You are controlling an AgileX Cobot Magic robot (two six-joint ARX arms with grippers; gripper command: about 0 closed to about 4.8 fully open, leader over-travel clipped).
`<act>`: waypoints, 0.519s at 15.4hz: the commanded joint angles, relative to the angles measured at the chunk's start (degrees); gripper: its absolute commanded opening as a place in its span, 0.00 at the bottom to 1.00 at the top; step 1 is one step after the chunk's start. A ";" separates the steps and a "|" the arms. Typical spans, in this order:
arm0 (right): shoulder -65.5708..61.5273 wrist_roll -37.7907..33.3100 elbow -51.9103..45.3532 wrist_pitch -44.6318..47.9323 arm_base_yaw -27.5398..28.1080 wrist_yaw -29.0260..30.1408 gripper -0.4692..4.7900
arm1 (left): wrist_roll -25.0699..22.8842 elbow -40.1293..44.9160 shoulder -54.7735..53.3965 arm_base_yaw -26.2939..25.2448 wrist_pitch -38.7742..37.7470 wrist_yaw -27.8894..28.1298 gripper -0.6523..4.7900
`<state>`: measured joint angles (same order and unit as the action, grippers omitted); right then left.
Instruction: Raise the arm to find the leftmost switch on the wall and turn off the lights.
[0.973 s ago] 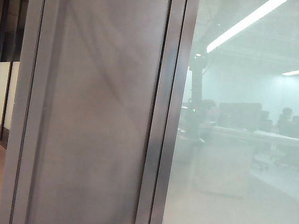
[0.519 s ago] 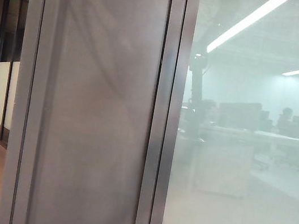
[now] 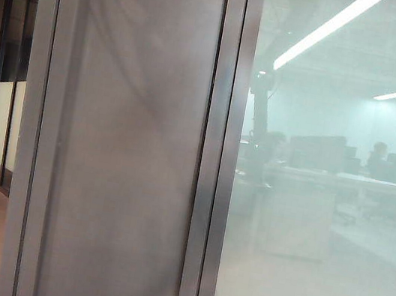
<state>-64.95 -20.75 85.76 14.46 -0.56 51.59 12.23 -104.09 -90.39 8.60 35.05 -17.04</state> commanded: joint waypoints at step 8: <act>0.28 -0.26 0.22 0.98 0.02 0.98 0.09 | 0.39 -0.26 -0.42 0.00 2.64 0.02 0.11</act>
<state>-64.95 -20.75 85.76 14.09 -0.51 52.66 12.34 -104.27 -91.64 8.60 37.76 -17.12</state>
